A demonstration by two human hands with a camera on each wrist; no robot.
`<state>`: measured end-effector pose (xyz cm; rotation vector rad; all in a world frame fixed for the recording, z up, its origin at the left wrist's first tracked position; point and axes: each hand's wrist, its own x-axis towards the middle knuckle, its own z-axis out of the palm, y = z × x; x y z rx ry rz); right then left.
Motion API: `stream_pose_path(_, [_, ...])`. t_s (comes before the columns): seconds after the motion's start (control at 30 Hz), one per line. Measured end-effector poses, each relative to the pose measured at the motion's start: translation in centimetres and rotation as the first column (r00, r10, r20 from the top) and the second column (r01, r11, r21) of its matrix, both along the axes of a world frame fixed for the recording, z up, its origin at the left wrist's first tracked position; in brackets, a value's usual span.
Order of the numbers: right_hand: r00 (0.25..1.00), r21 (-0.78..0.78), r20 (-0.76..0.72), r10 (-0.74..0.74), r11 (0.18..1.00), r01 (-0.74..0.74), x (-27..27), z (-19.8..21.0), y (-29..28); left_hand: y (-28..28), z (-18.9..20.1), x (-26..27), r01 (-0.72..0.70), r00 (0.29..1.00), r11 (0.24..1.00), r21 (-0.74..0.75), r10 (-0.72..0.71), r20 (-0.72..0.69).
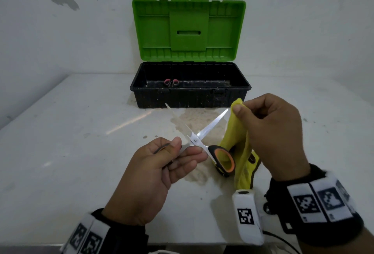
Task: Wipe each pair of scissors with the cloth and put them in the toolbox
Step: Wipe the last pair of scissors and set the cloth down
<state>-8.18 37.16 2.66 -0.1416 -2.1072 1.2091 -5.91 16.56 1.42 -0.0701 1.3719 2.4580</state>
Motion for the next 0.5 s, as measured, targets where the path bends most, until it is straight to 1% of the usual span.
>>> stream_pose_path(0.07, [1.0,-0.018,-0.019,0.021,1.0,-0.022,0.3,0.4,0.1,0.0,0.1,-0.1,-0.003,1.0,1.0,-0.006,0.003,0.019])
stream_pose_path(0.13, [0.996,0.014,-0.032,0.079,0.997,-0.079,1.1,0.7,-0.6,0.0,0.1,-0.3,-0.008,0.999,1.0,-0.003,0.008,0.041])
stream_pose_path(0.2, [0.988,0.102,-0.027,0.151,0.984,-0.148,1.8,0.5,-1.6,0.1,0.0,-0.4,-0.002,0.998,1.0,0.012,0.001,0.06])
stream_pose_path(0.27, [0.975,0.21,-0.006,0.223,0.954,-0.216,2.4,0.0,-2.6,0.2,0.1,-0.4,0.013,0.997,0.999,0.03,-0.016,0.071])
stream_pose_path(0.33, [0.966,0.275,0.005,0.258,0.928,-0.249,2.5,-0.6,-3.0,0.2,0.3,-0.2,0.03,0.995,0.997,0.069,-0.036,0.089])
stream_pose_path(0.37, [0.966,0.277,0.006,0.257,0.928,-0.248,2.5,-0.8,-2.9,0.2,0.4,-0.1,0.042,0.994,0.995,0.088,-0.05,0.095])
stream_pose_path(0.5, [0.979,0.19,-0.025,0.202,0.963,-0.194,1.9,-0.8,-2.1,-0.1,0.5,-0.2,0.07,0.989,0.986,0.148,-0.088,0.122])
